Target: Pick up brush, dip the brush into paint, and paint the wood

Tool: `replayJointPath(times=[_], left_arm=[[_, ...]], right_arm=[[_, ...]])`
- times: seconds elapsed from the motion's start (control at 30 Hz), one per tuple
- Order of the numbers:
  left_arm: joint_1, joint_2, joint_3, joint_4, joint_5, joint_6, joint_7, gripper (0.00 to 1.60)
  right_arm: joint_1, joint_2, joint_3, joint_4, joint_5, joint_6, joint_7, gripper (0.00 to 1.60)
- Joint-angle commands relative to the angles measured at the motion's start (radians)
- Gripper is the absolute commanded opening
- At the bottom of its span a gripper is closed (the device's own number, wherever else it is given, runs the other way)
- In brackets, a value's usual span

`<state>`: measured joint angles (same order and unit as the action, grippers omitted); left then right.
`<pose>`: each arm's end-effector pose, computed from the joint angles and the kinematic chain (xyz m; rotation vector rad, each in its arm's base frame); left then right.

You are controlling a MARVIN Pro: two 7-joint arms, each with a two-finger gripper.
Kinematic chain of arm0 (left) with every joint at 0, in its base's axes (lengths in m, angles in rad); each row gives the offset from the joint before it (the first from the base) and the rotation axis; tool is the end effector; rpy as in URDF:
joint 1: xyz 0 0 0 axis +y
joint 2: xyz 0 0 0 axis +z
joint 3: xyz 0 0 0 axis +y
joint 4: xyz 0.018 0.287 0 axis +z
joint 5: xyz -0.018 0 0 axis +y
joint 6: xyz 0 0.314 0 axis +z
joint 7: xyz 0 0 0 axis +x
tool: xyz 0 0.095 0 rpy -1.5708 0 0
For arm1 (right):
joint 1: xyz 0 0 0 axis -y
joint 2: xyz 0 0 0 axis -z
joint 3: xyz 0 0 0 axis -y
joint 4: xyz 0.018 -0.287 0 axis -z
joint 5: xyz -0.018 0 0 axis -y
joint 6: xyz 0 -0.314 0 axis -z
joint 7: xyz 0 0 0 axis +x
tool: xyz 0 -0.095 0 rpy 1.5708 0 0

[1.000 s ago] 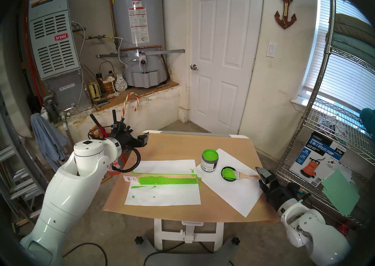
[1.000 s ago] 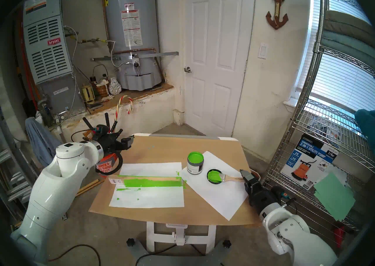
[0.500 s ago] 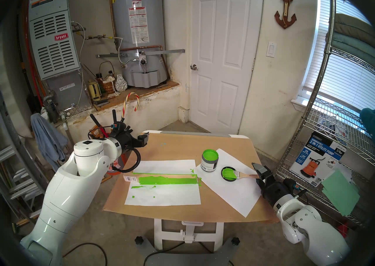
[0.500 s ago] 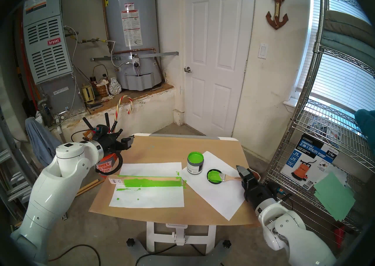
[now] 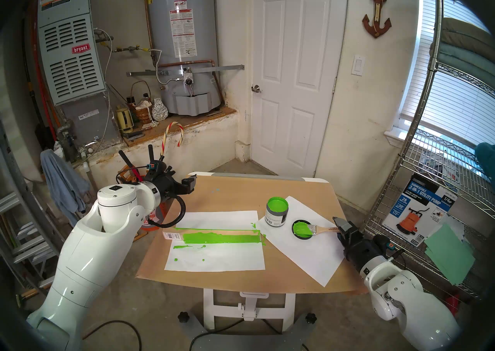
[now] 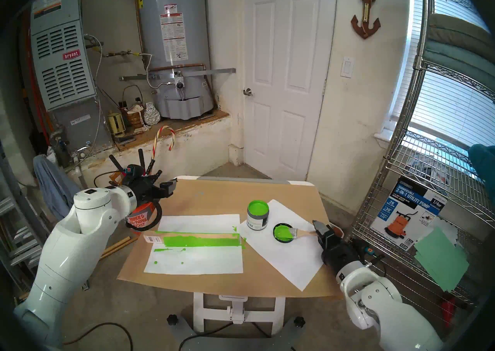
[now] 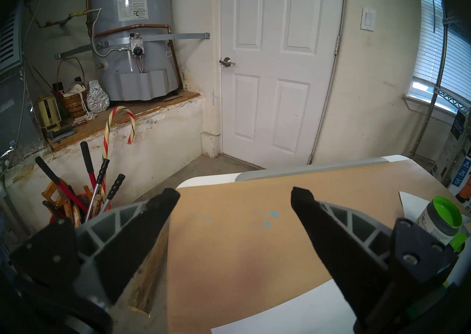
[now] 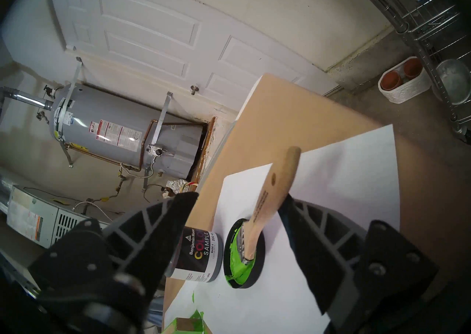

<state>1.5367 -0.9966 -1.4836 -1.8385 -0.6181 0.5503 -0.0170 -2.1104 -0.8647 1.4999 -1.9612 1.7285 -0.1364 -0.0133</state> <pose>0.4177 0.0738 -0.2216 2.4216 -0.2664 1.7064 0.2815 -0.0860 -0.3150 -1.7723 0.9121 -1.2660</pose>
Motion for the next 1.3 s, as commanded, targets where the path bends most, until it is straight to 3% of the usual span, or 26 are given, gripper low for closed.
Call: replayJointPath(times=[0.0,0.03,0.33,0.4,0.43,0.7,0.9,1.03,1.27], left_arm=[[-0.008,0.002,-0.01,-0.018,-0.002,-0.002,0.001,1.6],[-0.008,0.002,-0.01,-0.018,-0.002,-0.002,0.001,1.6],[-0.008,0.002,-0.01,-0.018,-0.002,-0.002,0.001,1.6],[-0.008,0.002,-0.01,-0.017,-0.002,-0.002,0.001,1.6],[-0.009,0.002,-0.01,-0.017,-0.002,-0.002,0.001,1.6],[-0.009,0.002,-0.009,-0.017,-0.002,-0.002,0.001,1.6],[-0.009,0.002,-0.009,-0.016,-0.001,-0.003,0.0,1.6],[-0.009,0.002,-0.009,-0.017,-0.002,-0.002,0.001,1.6],[-0.009,0.002,-0.01,-0.017,-0.002,-0.002,0.001,1.6]], right_arm=[[0.005,0.001,0.004,-0.015,0.001,0.001,0.013,0.88],[0.006,-0.001,0.001,-0.012,-0.003,-0.001,0.011,0.79],[0.005,-0.007,-0.007,-0.002,-0.028,-0.005,0.026,0.6],[0.001,-0.009,-0.008,-0.003,-0.033,-0.007,0.033,0.34],[-0.002,-0.011,-0.009,-0.002,-0.037,-0.008,0.041,0.0],[-0.063,-0.018,0.025,-0.048,-0.04,-0.036,0.101,0.0],[-0.158,-0.006,0.11,-0.131,-0.031,-0.049,0.158,0.0],[-0.204,0.003,0.144,-0.168,-0.048,-0.057,0.155,0.0],[-0.211,-0.004,0.139,-0.145,-0.06,-0.061,0.148,0.0]])
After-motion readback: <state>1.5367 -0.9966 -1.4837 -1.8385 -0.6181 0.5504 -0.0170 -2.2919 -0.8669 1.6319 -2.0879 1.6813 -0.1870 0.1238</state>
